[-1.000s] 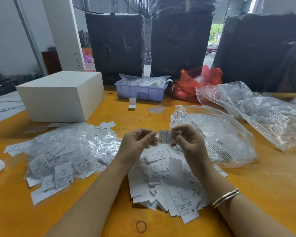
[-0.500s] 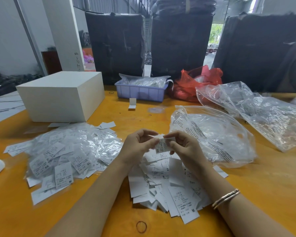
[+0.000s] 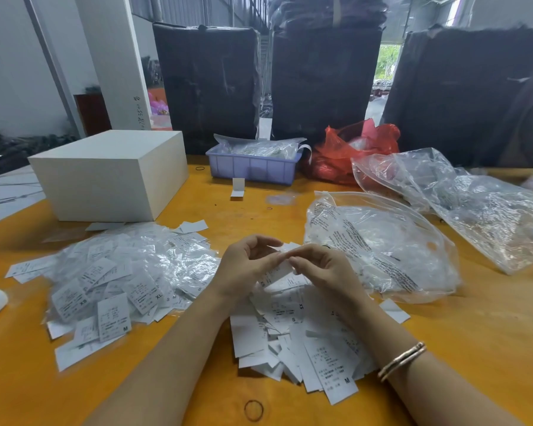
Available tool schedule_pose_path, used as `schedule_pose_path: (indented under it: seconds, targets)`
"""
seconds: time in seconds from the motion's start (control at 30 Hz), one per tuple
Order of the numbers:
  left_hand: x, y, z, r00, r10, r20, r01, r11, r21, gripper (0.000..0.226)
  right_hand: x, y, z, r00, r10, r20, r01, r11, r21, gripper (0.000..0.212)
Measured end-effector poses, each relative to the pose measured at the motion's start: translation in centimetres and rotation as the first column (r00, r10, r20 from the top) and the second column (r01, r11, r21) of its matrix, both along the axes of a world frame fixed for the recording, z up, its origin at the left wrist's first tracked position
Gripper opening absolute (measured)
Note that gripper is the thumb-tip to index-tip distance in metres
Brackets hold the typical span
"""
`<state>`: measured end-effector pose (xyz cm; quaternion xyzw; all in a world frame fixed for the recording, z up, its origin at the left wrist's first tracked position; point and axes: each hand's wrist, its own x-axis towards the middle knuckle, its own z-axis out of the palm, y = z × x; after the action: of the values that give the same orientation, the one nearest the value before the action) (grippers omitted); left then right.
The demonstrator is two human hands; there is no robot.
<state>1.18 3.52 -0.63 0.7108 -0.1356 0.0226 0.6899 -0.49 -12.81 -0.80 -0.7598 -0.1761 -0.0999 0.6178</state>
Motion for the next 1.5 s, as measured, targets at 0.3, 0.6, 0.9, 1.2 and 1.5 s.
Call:
schedule_pose_path:
  seconds: [0.3, 0.6, 0.9, 1.2, 1.5]
  targets:
    - [0.8, 2.2, 0.4, 0.908, 0.399, 0.125, -0.416, 0.891, 0.181, 0.015, 1.4, -5.5, 1.5, 0.649, -0.581, 0.491, 0.715, 0.686, -0.135, 0.019]
    - [1.0, 4.4, -0.5, 0.772, 0.526, 0.356, -0.586, 0.375, 0.718, 0.033, 2.5, -9.0, -0.4, 0.723, -0.655, 0.219, 0.477, 0.243, -0.845, 0.028]
    - [0.6, 2.5, -0.5, 0.811, 0.252, 0.528, -0.580, 0.462, 0.671, 0.023, 2.7, -9.0, -0.7, 0.657, -0.687, 0.308, 0.641, 0.295, -0.709, 0.026]
    - [-0.9, -0.3, -0.8, 0.881, -0.049, 0.470, -0.306, 0.699, 0.647, 0.017, 3.6, -8.7, -1.1, 0.674, -0.639, 0.370, 0.560, 0.117, -0.820, 0.025]
    - [-0.9, -0.6, -0.9, 0.891, 0.041, 0.451, -0.311, 0.780, 0.543, 0.018, 2.6, -8.4, -0.9, 0.549, -0.705, 0.450, 0.833, 0.418, -0.362, 0.008]
